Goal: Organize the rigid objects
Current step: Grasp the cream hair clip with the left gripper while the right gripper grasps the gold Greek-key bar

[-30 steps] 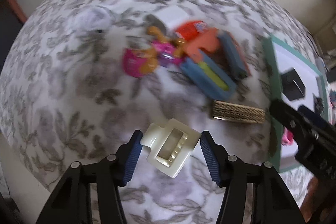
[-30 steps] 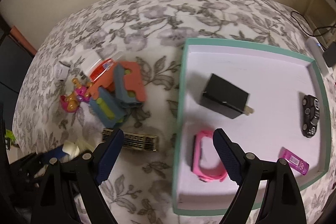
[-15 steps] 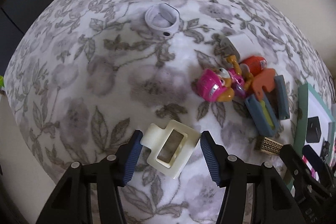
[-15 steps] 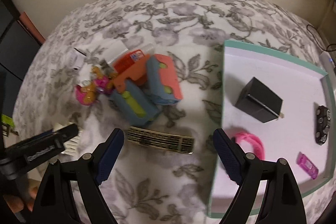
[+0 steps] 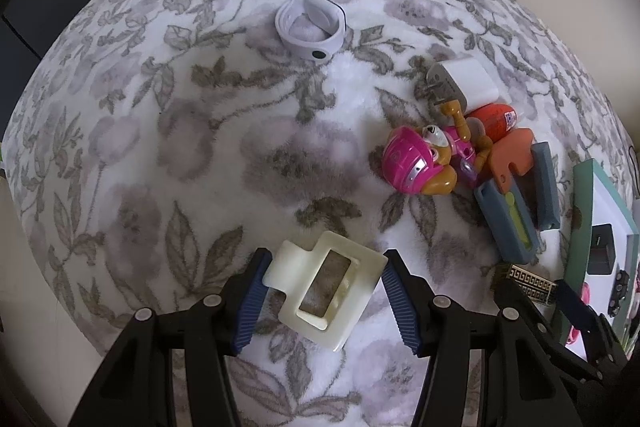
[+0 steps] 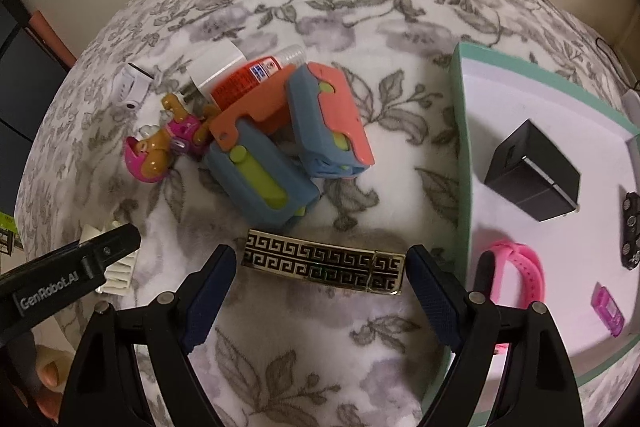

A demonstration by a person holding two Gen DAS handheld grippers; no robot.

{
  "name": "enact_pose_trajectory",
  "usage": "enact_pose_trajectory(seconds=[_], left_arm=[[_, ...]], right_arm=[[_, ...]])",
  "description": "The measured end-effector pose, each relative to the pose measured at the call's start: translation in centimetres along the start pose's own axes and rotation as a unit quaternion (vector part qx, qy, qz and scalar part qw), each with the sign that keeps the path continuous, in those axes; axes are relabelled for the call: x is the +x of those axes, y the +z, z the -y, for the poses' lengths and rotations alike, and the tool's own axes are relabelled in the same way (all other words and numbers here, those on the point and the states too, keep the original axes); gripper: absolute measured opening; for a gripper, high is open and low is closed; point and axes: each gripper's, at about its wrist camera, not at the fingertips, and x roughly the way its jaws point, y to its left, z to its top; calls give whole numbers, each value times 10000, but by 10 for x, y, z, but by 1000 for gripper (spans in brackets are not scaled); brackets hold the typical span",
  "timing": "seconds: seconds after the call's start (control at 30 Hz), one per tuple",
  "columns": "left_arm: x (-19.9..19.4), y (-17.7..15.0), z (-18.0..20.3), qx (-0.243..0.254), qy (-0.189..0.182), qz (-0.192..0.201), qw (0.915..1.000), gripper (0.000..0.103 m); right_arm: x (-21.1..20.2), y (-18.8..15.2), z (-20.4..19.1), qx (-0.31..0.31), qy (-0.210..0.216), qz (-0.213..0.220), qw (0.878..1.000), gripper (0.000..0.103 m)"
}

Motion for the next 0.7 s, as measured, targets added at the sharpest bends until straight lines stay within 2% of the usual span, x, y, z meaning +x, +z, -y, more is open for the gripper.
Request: enact_pose_trajectory(seconds=[0.43, 0.5, 0.7], left_arm=[[14, -2, 0, 34, 59, -103, 9999, 60], [14, -1, 1, 36, 61, -105, 9999, 60], [8, 1, 3, 31, 37, -64, 10000, 59]], right_arm=[[8, -1, -10, -123, -404, 134, 9990, 87], [8, -1, -11, -144, -451, 138, 9988, 85], [6, -3, -8, -95, -433, 126, 9989, 84]])
